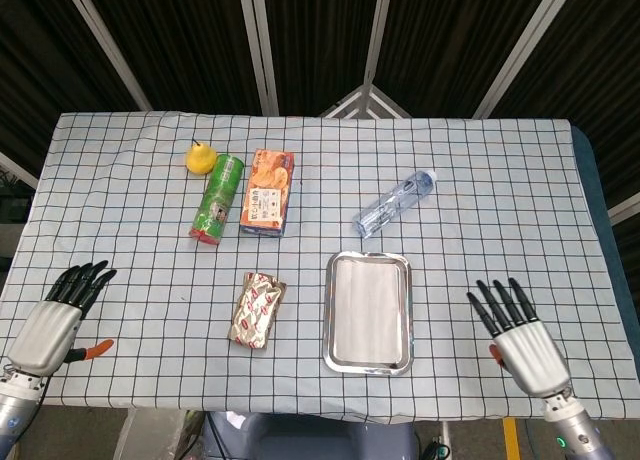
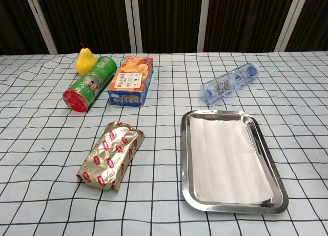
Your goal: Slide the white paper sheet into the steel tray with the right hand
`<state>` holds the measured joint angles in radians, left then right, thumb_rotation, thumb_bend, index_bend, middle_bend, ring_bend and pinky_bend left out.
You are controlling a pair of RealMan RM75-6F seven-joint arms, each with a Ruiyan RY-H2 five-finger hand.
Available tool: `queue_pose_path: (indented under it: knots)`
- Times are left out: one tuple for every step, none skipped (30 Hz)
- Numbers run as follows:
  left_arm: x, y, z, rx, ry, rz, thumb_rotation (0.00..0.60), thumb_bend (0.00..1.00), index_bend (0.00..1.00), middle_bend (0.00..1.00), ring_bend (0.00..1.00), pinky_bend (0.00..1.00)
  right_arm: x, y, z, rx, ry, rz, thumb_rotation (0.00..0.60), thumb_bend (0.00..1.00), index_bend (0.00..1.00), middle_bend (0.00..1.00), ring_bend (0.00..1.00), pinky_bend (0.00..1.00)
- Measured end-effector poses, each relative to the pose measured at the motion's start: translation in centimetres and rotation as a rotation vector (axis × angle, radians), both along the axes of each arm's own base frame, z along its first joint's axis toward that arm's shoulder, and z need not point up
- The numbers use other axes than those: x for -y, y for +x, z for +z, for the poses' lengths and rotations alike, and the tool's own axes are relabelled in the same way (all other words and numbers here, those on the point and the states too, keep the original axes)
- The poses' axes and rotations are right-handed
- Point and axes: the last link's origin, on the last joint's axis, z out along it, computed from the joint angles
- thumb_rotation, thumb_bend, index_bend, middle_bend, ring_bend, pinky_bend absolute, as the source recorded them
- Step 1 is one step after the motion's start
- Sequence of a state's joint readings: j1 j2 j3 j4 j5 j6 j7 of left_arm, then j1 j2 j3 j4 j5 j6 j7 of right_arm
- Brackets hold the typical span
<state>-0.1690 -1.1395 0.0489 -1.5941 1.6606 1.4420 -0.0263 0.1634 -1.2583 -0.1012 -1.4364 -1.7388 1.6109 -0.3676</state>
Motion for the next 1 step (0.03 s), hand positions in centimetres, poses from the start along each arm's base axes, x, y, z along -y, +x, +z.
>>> queue_pose_path:
  knots:
    - [0.01, 0.00, 0.00, -0.002, 0.001, -0.001, 0.600, 0.01, 0.00, 0.00, 0.00, 0.00, -0.16, -0.36, 0.49, 0.008, -0.017, -0.032, 0.600, 0.24, 0.00, 0.00, 0.00, 0.00]
